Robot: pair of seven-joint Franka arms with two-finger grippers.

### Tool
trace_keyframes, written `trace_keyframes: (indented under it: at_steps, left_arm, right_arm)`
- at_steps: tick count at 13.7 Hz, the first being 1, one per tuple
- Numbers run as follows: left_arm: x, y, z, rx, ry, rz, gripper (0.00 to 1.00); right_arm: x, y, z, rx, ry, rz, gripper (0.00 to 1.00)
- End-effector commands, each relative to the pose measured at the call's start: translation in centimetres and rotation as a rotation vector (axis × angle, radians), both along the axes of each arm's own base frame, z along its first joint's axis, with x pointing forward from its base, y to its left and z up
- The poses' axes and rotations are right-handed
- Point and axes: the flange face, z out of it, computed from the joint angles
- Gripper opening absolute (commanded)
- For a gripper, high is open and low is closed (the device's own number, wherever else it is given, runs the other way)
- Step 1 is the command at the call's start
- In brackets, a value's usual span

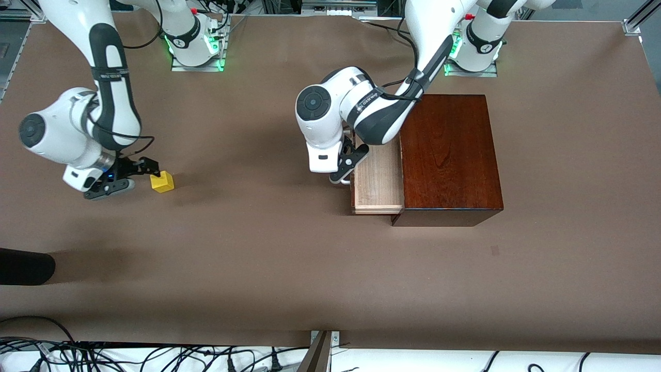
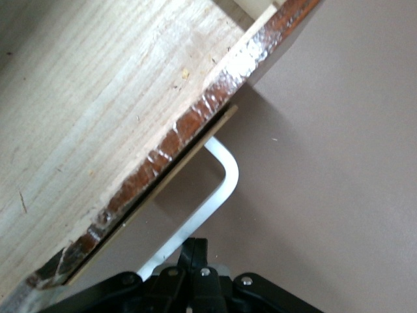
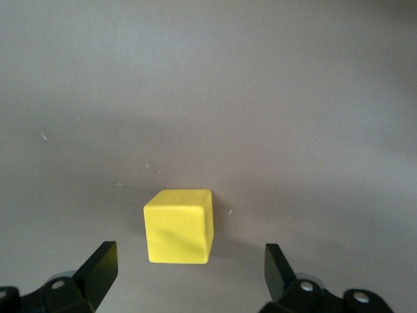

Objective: Open drawer, take yellow block, close drawer
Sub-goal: 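Release the cube on the table with the right gripper, then push the drawer shut with the left gripper while the right gripper withdraws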

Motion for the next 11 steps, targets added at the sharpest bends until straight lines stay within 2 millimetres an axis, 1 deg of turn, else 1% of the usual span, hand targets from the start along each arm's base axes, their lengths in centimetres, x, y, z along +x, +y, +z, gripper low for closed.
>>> trace_keyframes:
  at_steps: [1, 3, 5, 6, 7, 11]
  left_arm:
    - [0.7, 0.7, 0.5, 0.022, -0.004, -0.007, 0.00]
    - [1.1, 1.6, 0.3, 0.033, 0.000, 0.002, 0.00]
    - [1.2, 2.9, 0.1, 0.064, 0.037, -0.031, 0.00]
    - [1.6, 3.6, 0.2, 0.072, 0.047, -0.051, 0.00]
    - [1.6, 4.1, 0.6, 0.075, 0.051, -0.064, 0.00]
    - [2.5, 8.1, 1.8, 0.083, 0.076, -0.115, 0.00]
  right_arm:
    - [3.3, 1.1, 5.2, -0.049, 0.006, 0.036, 1.00]
    - [4.7, 2.2, 7.3, -0.058, 0.020, 0.031, 1.00]
    - [5.4, 3.1, 8.9, -0.077, 0.034, 0.024, 1.00]
    - [5.8, 3.6, 9.9, -0.085, 0.041, 0.018, 1.00]
    - [5.9, 3.8, 10.7, -0.083, 0.053, 0.014, 1.00]
    - [6.5, 4.8, 11.7, -0.096, 0.062, -0.002, 1.00]
